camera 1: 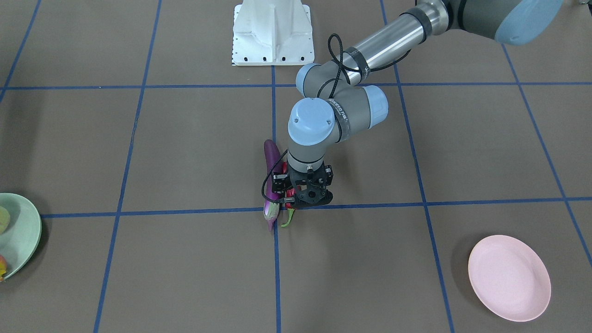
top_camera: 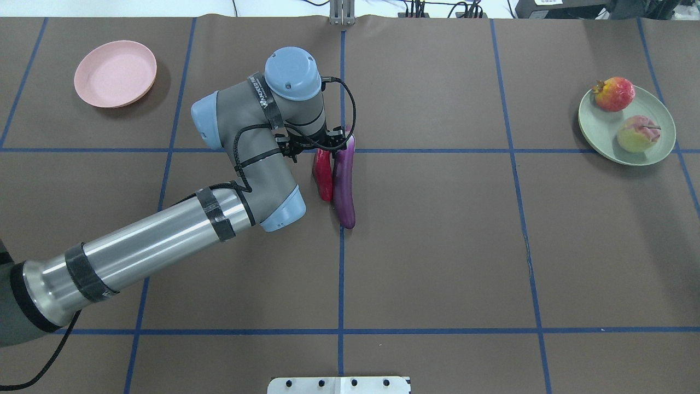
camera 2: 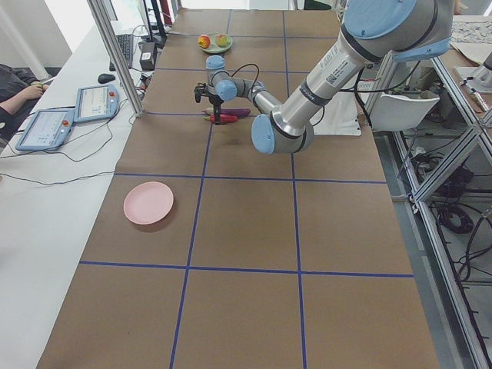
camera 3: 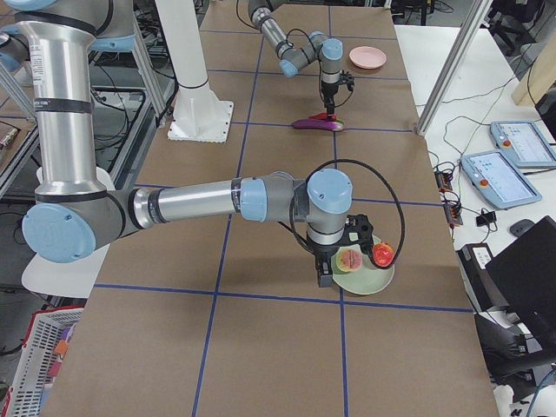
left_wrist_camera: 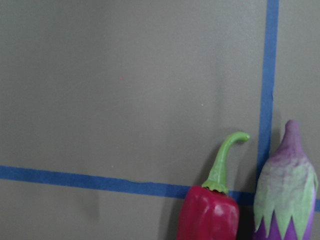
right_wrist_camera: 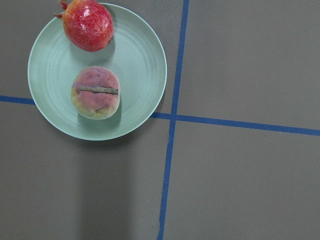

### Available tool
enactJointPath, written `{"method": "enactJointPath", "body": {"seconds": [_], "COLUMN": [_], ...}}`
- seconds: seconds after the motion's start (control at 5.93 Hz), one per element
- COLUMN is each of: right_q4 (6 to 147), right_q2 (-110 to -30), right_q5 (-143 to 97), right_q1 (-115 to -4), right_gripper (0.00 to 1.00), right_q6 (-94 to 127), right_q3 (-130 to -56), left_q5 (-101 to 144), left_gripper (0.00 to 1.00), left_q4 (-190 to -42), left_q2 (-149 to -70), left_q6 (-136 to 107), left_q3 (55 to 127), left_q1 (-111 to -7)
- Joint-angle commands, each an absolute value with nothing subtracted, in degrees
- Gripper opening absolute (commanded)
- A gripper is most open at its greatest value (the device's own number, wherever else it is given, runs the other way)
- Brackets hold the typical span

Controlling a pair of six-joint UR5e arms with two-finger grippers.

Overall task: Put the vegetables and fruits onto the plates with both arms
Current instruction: 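Lower the left gripper and close it on the chili pepper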

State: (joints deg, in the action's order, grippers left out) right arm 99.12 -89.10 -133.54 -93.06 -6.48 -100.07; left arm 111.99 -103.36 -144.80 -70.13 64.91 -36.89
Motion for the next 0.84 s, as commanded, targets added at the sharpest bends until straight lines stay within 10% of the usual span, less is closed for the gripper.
{"method": "enactJointPath", "body": {"seconds": [0.0, 0.51, 0.67], "right_q4": [99.1, 99.1, 99.1], "right_q2": [-89.0, -88.9, -88.9], "right_q5": [-133.6, -133.6, -133.6], "right_q1": [-93.0, -92.9, -92.9], "right_gripper": [1.0, 1.0, 1.0], "right_q6": [-6.1, -6.1, -6.1], "right_q3": [-100.0, -100.0, -100.0], "left_q5": [112.0, 112.0, 112.0], "left_gripper": [0.83, 0.77, 0.45], "left_q4": [-103.4, -103.5, -103.5], "left_q2": [-144.8, -144.8, -144.8], "left_q6": [-70.0, -70.2, -70.2], "left_q3": [64.4, 64.4, 64.4], "left_q1": [-36.8, -36.2, -36.2]}}
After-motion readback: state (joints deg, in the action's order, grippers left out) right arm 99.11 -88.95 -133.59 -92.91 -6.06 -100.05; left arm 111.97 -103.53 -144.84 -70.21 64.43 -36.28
